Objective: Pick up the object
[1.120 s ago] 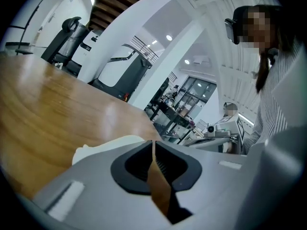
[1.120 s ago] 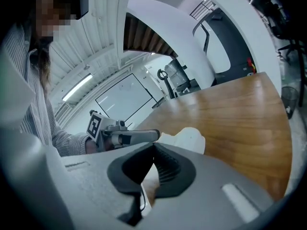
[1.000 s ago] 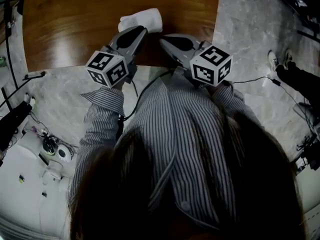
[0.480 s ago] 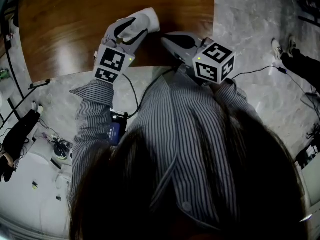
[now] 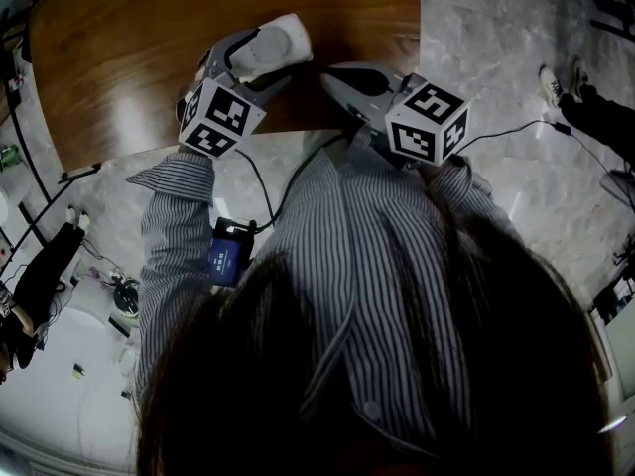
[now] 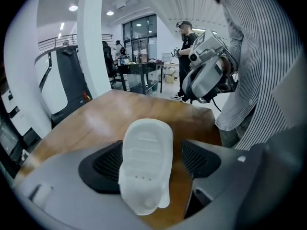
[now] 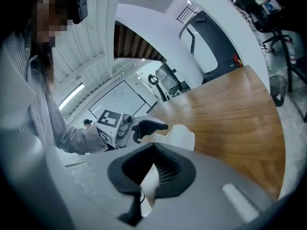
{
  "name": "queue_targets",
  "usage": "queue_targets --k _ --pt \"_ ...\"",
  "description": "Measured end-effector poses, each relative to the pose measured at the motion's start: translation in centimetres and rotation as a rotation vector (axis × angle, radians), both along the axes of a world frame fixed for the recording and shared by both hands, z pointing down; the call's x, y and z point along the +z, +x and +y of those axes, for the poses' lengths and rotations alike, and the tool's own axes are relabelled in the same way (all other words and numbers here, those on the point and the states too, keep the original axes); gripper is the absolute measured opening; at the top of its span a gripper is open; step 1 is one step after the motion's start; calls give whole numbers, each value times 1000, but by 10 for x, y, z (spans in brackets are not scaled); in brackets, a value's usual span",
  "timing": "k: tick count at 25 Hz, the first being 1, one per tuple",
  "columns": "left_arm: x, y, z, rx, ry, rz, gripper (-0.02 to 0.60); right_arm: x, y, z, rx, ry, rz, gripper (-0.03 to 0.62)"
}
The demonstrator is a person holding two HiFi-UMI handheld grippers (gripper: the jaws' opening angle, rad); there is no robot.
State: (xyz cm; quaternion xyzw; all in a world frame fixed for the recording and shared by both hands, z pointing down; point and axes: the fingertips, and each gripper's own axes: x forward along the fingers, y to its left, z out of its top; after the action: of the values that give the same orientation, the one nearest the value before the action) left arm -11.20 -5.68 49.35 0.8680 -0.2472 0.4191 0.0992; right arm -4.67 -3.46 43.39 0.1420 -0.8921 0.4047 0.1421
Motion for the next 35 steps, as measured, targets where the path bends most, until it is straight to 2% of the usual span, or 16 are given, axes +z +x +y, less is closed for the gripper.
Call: queue_targets --k 9,13,22,31,35 --pt "17 -2 -2 81 -47 -96 434 3 7 2 17 -14 4 0" --pt "22 -5 -4 103 -82 -128 434 4 8 5 22 -28 15 0" --pt "34 -2 -1 129 -152 -147 436 5 14 9 33 -46 24 0" --pt "43 -3 -4 136 -144 -218 465 4 15 8 30 -61 26 0" --pt "45 -4 -4 135 -140 -225 468 4 14 8 28 -63 24 0"
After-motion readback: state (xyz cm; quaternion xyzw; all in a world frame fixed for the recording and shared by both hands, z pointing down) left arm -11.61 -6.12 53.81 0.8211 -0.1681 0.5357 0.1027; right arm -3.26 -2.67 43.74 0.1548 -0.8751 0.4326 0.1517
